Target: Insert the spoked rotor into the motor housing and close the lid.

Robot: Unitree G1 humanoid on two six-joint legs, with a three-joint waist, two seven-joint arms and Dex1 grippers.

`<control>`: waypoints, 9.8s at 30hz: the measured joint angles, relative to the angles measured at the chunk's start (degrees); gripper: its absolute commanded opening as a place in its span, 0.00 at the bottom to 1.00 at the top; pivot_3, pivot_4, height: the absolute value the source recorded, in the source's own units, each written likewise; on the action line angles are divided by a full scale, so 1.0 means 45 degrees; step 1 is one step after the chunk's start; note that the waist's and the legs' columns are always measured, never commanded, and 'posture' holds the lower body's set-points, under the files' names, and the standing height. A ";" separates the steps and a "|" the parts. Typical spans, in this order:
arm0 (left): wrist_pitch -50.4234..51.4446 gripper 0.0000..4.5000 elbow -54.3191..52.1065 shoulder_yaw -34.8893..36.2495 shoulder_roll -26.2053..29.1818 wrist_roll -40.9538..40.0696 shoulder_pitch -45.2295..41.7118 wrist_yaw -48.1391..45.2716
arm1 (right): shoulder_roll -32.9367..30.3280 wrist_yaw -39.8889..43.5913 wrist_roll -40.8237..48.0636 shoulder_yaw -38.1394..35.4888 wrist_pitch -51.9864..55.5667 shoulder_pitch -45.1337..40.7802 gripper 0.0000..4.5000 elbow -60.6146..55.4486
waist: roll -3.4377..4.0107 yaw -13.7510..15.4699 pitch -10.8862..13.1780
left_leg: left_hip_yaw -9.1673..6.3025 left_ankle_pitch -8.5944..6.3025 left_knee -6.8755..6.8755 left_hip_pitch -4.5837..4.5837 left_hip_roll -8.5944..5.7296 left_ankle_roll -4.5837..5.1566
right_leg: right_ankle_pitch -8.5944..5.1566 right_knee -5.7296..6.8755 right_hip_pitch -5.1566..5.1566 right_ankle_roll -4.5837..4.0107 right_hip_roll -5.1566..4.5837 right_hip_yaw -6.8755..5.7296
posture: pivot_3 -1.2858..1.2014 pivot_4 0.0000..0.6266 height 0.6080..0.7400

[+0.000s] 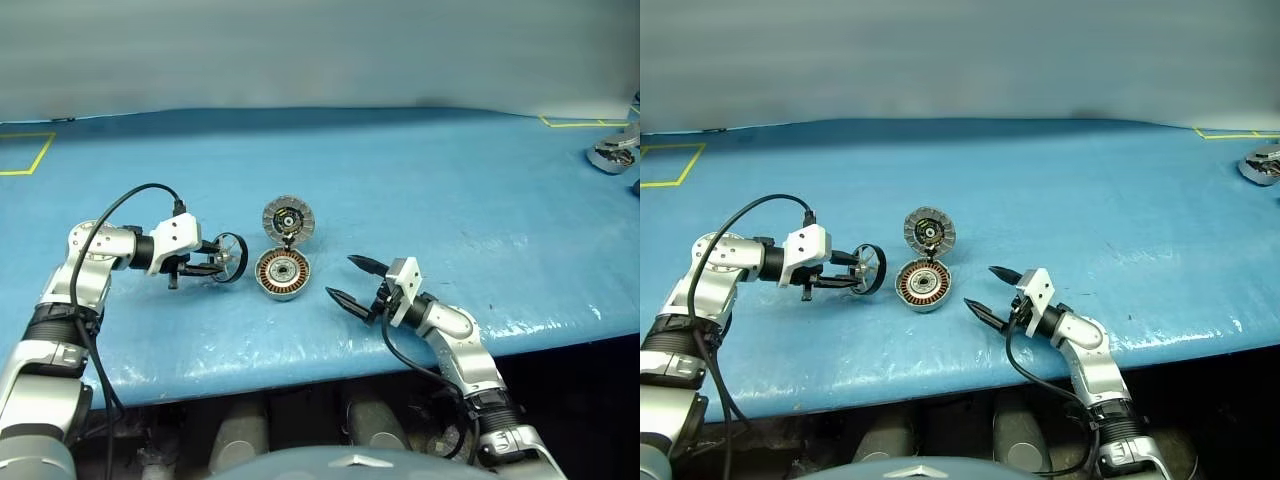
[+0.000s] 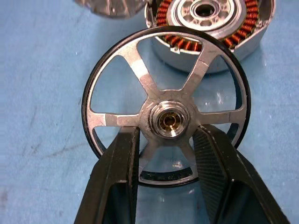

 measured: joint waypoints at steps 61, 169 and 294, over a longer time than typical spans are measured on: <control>-0.1793 0.34 0.3035 -0.3115 -0.2199 0.1355 -0.4799 -0.3569 | 0.0120 -0.1151 -0.0493 0.0290 -0.0295 0.0706 1.00 -0.0360 | 0.0000 -0.0064 0.0003 | -0.0005 -0.0001 -0.0029 -0.0023 -0.0007 0.0002 | -0.0001 -0.0046 -0.0009 -0.0001 0.0002 0.0006 | 0.52 0.24 1.00; 0.2920 0.00 -0.7322 0.2471 -0.2965 -0.1632 0.6731 0.7056 | 0.2393 -0.2809 -0.1150 -0.0807 0.2448 -0.7917 0.00 0.7150 | 0.0093 -0.0162 0.0023 | 0.0010 -0.0001 -0.0125 -0.0021 -0.0001 0.0002 | -0.0004 -0.0070 -0.0058 -0.0014 -0.0004 0.0008 | 0.52 0.24 1.00; 0.1990 0.00 -0.6449 0.2311 -0.4516 -0.2927 0.7095 0.7288 | 0.1492 -0.0253 -0.1787 0.2733 0.3288 -0.3747 0.66 0.0716 | 0.0097 -0.0067 0.0013 | 0.0015 -0.0003 -0.0155 0.0100 0.0006 -0.0007 | -0.0043 -0.0067 0.0033 -0.0063 -0.0011 -0.0008 | 0.52 0.24 1.00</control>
